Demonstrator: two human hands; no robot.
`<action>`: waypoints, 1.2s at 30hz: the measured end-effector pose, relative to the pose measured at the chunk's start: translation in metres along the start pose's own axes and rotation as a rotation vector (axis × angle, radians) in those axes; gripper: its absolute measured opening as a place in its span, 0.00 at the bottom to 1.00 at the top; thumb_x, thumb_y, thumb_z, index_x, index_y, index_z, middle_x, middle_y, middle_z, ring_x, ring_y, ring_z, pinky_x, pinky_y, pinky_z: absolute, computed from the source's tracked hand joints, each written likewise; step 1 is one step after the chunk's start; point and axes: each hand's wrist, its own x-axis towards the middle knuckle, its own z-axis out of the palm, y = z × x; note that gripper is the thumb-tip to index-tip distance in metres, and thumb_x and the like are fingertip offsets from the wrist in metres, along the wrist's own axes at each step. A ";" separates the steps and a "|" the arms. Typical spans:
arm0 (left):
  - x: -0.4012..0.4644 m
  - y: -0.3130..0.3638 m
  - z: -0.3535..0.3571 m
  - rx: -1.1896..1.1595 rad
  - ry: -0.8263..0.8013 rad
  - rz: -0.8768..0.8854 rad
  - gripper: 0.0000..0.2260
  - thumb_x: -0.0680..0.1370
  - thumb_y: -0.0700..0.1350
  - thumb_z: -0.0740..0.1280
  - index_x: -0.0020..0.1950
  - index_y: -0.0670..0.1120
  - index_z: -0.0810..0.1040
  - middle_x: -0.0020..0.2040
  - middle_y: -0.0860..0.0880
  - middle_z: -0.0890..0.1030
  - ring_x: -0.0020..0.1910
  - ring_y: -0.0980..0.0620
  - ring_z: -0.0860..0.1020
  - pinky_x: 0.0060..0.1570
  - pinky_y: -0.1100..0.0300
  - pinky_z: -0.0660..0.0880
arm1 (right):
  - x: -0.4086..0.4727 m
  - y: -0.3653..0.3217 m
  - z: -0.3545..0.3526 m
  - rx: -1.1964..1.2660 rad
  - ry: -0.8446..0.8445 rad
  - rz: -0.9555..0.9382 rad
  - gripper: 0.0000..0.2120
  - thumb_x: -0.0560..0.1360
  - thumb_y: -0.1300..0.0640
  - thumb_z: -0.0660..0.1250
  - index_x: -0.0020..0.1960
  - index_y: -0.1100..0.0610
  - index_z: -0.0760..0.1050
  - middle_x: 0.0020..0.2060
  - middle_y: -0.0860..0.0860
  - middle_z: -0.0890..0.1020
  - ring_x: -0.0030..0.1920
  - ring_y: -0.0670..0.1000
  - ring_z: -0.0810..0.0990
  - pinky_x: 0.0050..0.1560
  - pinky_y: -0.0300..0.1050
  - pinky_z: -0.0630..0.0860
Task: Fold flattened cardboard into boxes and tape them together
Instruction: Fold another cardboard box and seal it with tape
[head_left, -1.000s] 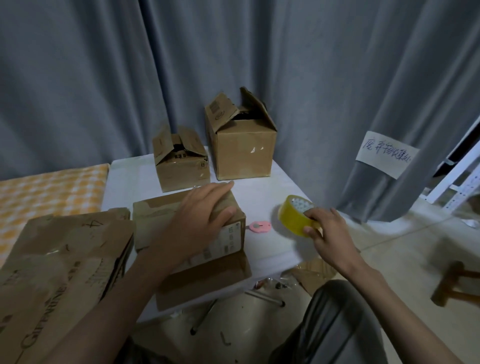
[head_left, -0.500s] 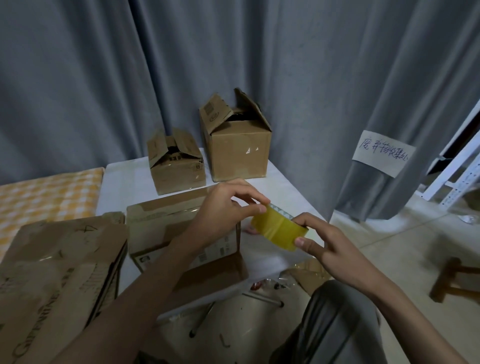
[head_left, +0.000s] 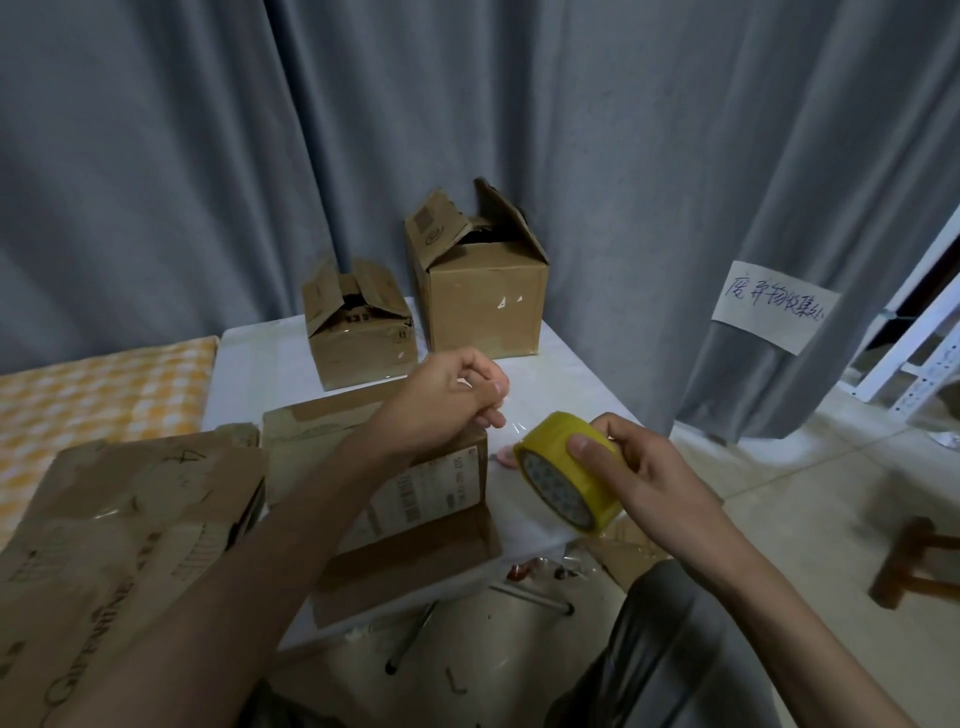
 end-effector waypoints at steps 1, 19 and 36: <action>0.001 0.001 -0.004 -0.040 -0.042 -0.039 0.05 0.80 0.36 0.65 0.54 0.35 0.77 0.44 0.40 0.80 0.39 0.51 0.82 0.42 0.59 0.80 | 0.000 -0.001 0.003 0.016 0.020 0.007 0.20 0.77 0.40 0.67 0.38 0.56 0.72 0.31 0.53 0.69 0.35 0.47 0.70 0.38 0.47 0.66; 0.061 0.003 -0.045 0.130 -0.182 -0.122 0.06 0.78 0.31 0.65 0.54 0.37 0.78 0.40 0.45 0.80 0.37 0.54 0.80 0.40 0.65 0.78 | 0.007 -0.003 0.037 0.104 0.073 0.056 0.11 0.80 0.59 0.64 0.38 0.55 0.75 0.25 0.40 0.78 0.27 0.36 0.77 0.28 0.24 0.67; 0.092 -0.022 -0.056 0.330 -0.001 -0.016 0.08 0.80 0.33 0.61 0.55 0.37 0.78 0.45 0.46 0.78 0.38 0.55 0.77 0.36 0.69 0.74 | 0.000 -0.010 0.054 0.131 0.140 0.224 0.12 0.79 0.45 0.64 0.43 0.51 0.76 0.28 0.35 0.81 0.30 0.37 0.82 0.24 0.29 0.71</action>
